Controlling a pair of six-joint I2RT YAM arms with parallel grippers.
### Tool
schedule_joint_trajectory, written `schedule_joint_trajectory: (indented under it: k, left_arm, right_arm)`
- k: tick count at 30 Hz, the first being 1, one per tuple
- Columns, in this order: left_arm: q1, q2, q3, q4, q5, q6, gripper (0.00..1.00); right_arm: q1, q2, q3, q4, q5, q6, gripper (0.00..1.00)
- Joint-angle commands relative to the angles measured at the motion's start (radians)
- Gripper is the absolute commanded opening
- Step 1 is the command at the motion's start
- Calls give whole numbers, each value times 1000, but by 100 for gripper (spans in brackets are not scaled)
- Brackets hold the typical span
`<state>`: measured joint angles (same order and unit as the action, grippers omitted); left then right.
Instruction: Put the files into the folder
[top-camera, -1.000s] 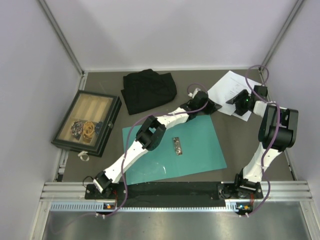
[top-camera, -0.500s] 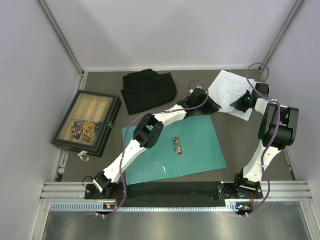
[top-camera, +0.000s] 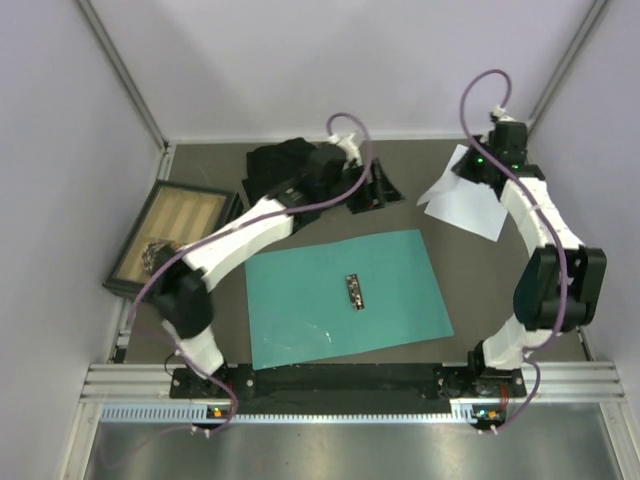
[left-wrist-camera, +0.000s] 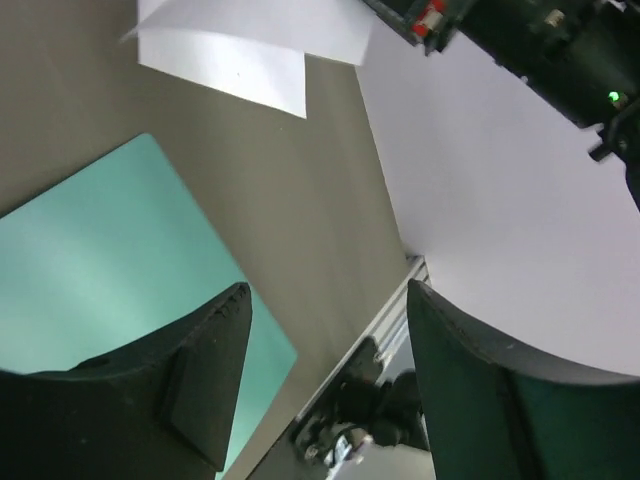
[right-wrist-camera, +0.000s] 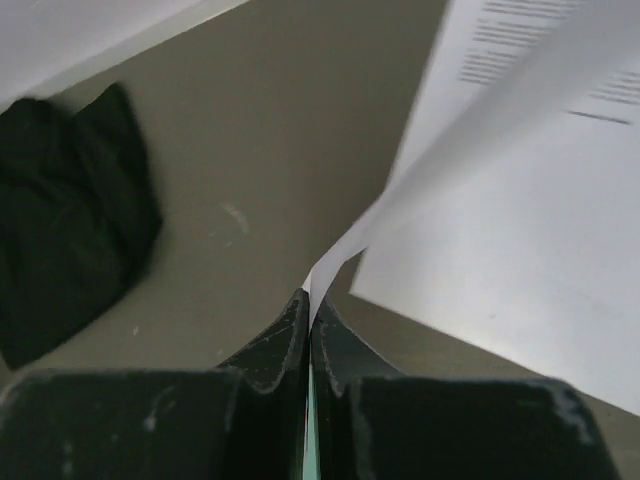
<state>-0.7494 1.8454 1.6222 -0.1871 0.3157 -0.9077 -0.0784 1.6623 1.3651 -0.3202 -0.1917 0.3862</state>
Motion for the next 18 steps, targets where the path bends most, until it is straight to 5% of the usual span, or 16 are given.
schedule_joint_trajectory:
  k: [1, 9, 13, 18]
  left_arm:
    - [25, -343, -322, -142, -117, 185, 70]
    - [62, -805, -721, -460, -464, 71, 70]
    - [68, -997, -815, -564, -591, -49, 70]
    - [70, -1091, -941, -660, -685, -224, 70]
  right_arm:
    - [198, -148, 49, -105, 78, -101, 0]
    - [589, -234, 126, -181, -75, -145, 0]
    - [655, -320, -16, -61, -318, -80, 0]
    - [657, -361, -234, 23, -367, -118, 0]
